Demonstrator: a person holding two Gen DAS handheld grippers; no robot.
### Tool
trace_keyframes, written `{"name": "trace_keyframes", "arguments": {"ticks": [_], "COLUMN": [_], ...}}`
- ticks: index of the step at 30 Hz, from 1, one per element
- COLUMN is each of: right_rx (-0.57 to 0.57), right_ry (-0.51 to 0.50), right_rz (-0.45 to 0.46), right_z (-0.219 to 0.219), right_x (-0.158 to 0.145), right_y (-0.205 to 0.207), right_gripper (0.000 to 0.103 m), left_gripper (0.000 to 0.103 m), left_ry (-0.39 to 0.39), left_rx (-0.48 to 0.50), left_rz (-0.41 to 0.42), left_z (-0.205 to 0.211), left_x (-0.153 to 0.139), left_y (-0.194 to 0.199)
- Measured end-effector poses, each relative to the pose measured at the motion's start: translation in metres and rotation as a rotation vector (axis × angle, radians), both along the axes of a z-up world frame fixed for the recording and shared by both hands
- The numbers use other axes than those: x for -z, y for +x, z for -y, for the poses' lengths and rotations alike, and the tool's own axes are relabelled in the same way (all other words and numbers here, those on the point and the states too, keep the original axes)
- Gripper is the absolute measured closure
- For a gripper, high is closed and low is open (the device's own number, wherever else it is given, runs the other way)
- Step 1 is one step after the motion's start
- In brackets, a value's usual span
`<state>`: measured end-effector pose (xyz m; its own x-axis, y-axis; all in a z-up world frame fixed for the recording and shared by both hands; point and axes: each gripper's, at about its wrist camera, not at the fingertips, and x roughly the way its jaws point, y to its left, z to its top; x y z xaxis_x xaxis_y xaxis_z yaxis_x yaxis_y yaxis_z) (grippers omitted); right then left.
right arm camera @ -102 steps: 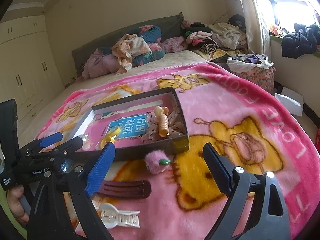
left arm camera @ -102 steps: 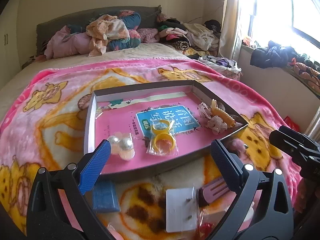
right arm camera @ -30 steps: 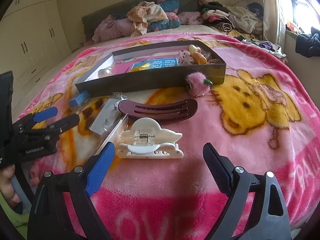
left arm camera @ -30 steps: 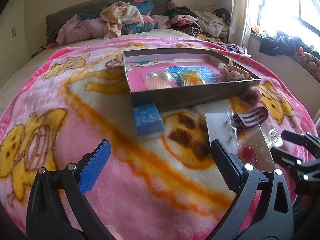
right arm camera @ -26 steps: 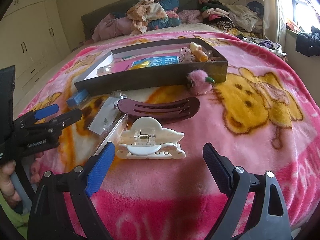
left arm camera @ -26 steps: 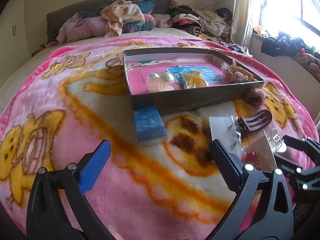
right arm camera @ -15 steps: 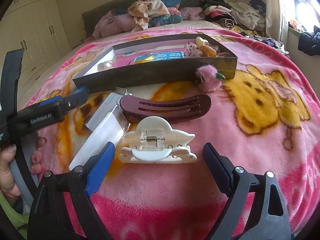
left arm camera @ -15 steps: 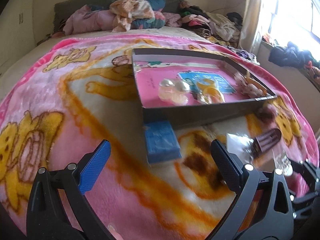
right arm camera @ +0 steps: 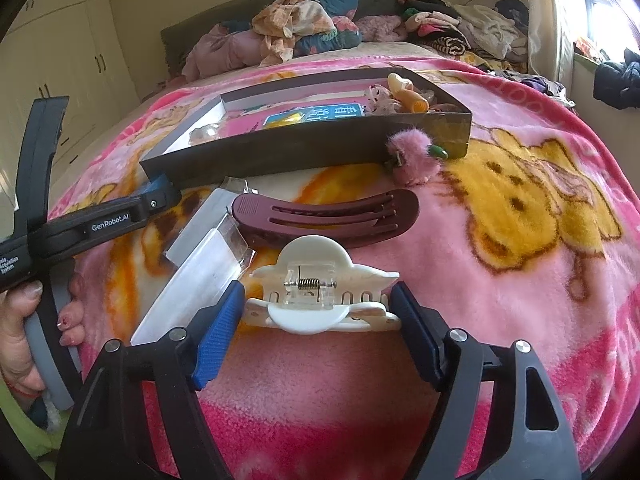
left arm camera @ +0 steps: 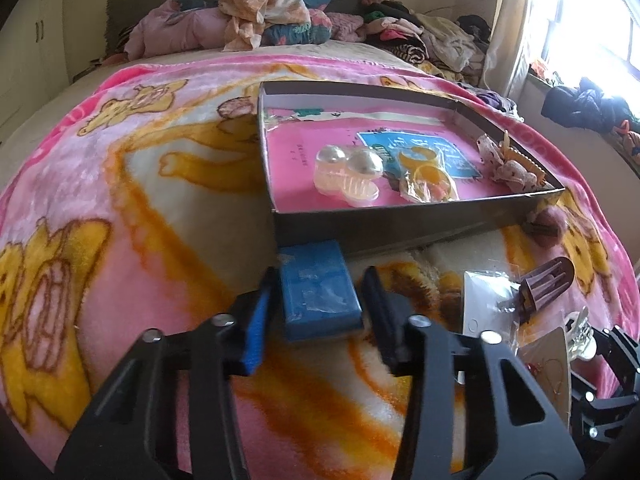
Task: Organize jewelry
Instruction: 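Grasp the blue block with left tool while right tool grasps white claw clip, then drop the blue block into the box from left tool while right tool drops the clip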
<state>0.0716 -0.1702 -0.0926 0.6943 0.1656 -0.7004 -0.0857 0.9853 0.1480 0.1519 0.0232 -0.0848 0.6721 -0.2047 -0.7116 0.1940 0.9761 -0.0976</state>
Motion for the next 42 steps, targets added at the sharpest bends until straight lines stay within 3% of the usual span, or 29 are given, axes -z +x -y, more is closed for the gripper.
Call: {"name": "trace_keyframes", "arguments": {"ticks": [2,26,42], "right_rx": [0.009,0.082,0.111], "right_ry": [0.012,0.026,0.033], "right_rz": [0.004,0.053,0.097], "right_z": [0.004,0.037,0.053], "right_x": [-0.002,-0.026,-0.052], "right_y": [-0.001,-0.017,-0.015], "right_gripper": [0.031,0.031,0.031], "left_gripper": [0.078,0.079,0.079], "left_ry": [0.001,-0.014,-0.028], "left_rx": [0.009,0.134,0.167], "left_rz": [0.002,0.062,0.093], "left_z": [0.001,0.037,0.055], "left_x": [-0.001,-0.033,-0.055], "left_y": [0.0,-0.034,-0.028]}}
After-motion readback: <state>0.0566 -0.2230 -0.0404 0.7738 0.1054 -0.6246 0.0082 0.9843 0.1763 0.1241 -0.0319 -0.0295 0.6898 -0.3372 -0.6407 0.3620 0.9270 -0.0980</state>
